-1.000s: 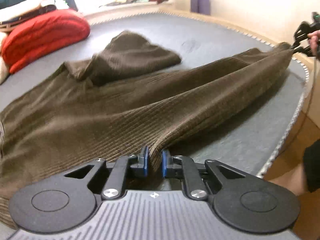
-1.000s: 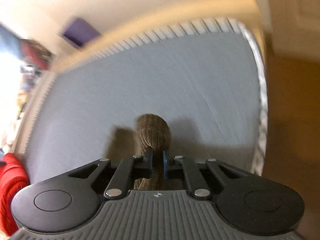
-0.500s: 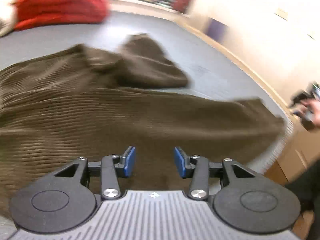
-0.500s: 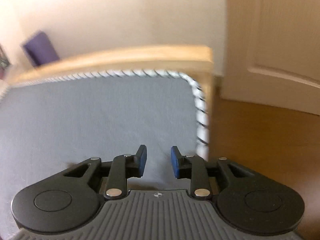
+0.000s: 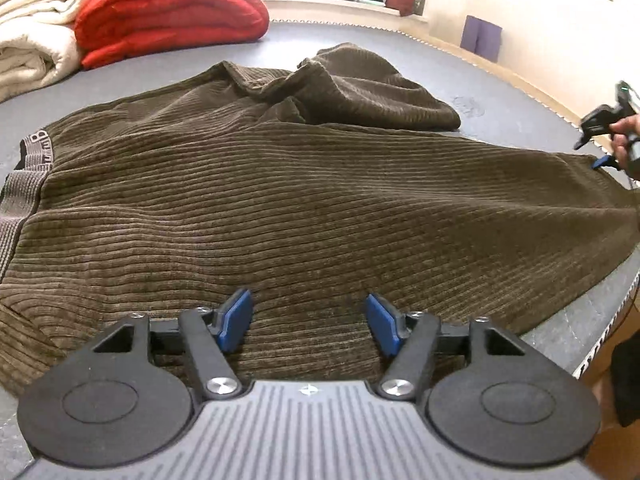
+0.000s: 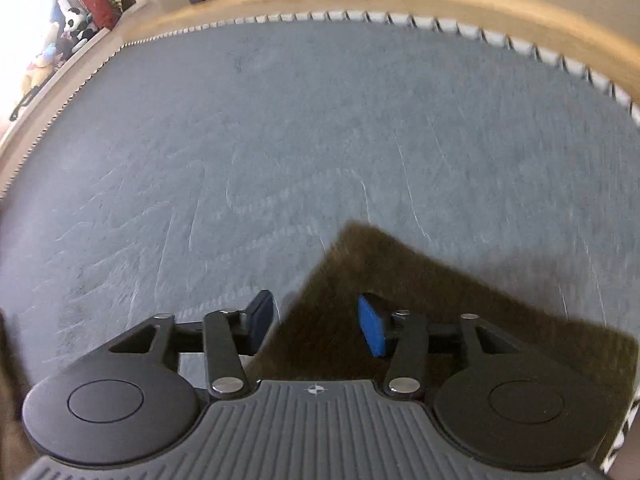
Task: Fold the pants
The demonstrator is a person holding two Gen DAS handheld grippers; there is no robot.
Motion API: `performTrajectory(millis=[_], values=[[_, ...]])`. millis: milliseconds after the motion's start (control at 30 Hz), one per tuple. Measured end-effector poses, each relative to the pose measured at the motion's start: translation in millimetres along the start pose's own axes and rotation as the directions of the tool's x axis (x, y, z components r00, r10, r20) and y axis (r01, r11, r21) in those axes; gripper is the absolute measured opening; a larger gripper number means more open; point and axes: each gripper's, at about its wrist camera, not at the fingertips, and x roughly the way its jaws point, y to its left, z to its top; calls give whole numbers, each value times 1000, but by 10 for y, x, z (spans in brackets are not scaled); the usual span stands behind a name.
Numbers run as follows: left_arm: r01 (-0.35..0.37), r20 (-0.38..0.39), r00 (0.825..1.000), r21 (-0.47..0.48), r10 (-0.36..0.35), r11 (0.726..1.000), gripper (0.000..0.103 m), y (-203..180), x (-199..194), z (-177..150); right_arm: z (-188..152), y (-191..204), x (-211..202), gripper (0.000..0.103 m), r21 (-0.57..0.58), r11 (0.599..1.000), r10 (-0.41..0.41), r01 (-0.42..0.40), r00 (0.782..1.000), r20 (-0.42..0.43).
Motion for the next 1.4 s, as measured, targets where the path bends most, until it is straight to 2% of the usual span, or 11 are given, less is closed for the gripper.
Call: performTrajectory(millis=[33,133,167,267,333,500,567,667,767,1000,1400], values=[[8,0,1000,-2,-8,1000,72,16,-16,-40,-10,109,16,57,-36,999,-32,32,999,2],[14,1,1000,9,-14,1000,78,25,42,-54,-24,333,102,17,-132,969,-206,208,978,35],[10,3,1000,16,-10,1000,79,6,60,-47,-25,376,91,12,-133,964,-227,232,973,47],[3,9,1000,14,-3,1000,79,-15,53,-48,98,166,-24,6,128,982,-151,136,982,114],[6,6,1000,14,-6,1000,79,-18,54,-44,212,64,-181,6,191,976,-149,108,964,218],[18,-4,1000,11,-18,1000,79,18,68,-26,231,-171,95,17,187,982,-38,27,998,55],[25,-6,1000,8,-25,1000,82,21,78,-17,275,-272,-59,35,158,987,-21,6,995,95],[35,-9,999,13,-35,999,90,-5,109,-4,308,-551,-465,44,148,989,-16,-20,972,236],[30,-9,1000,24,-30,999,92,-47,143,-1,291,-977,-733,45,138,990,-16,-22,962,272],[30,-23,999,21,-30,999,92,-54,174,32,-179,-1917,-849,45,309,951,-23,8,999,46],[41,-25,999,25,-40,999,92,-38,168,24,-316,-1484,-718,46,273,962,16,6,997,-78]])
